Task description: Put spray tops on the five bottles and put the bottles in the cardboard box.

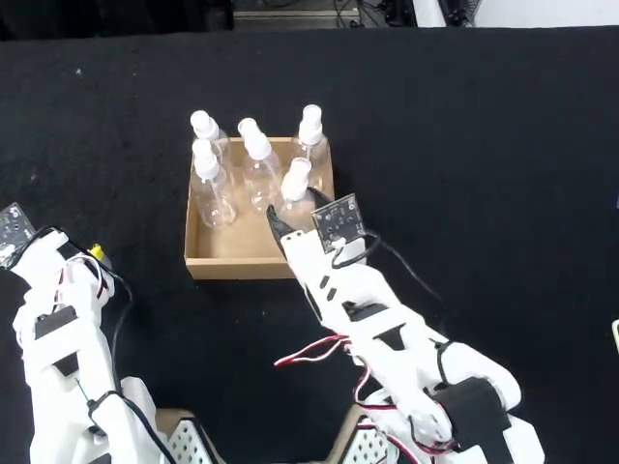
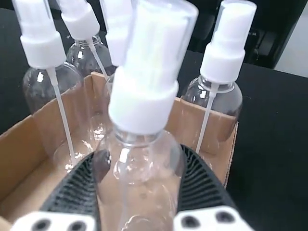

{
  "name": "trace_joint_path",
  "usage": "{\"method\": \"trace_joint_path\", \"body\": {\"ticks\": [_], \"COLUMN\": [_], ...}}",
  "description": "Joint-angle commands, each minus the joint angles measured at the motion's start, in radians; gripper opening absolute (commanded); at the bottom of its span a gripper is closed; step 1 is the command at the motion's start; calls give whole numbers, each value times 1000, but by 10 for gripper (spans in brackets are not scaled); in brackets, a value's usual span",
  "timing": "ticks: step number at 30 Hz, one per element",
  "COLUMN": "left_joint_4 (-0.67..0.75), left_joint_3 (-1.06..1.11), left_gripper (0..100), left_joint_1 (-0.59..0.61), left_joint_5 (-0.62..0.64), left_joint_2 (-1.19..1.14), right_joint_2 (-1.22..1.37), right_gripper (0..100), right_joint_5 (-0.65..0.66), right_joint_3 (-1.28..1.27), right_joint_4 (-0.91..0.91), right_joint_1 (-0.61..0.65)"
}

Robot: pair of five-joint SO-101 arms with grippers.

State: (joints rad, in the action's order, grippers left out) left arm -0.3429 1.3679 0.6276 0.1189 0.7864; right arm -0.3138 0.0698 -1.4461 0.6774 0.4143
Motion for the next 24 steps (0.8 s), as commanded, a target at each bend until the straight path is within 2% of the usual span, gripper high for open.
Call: {"method": "trace_joint_path", "body": {"ticks": [1,5,18,24], "left_joint_4": [23,23,23,23], "left_joint_3": [-13,-13,-13,-13], "left_gripper": [202,202,202,202], "left_joint_1": [-12,-12,-12,-12], "left_joint_5": [-8,-8,-8,-8], "left_joint_2": [29,29,29,29], "right_joint_2": [-2,-7,-7,-8], "right_gripper": [79,156,126,240], "right_joint_5": [-3,-3,-3,3], "right_joint_3": [59,64,67,61], "right_joint_4": [35,-31,-41,-41], "right_joint_1": [15,18,52,55]}}
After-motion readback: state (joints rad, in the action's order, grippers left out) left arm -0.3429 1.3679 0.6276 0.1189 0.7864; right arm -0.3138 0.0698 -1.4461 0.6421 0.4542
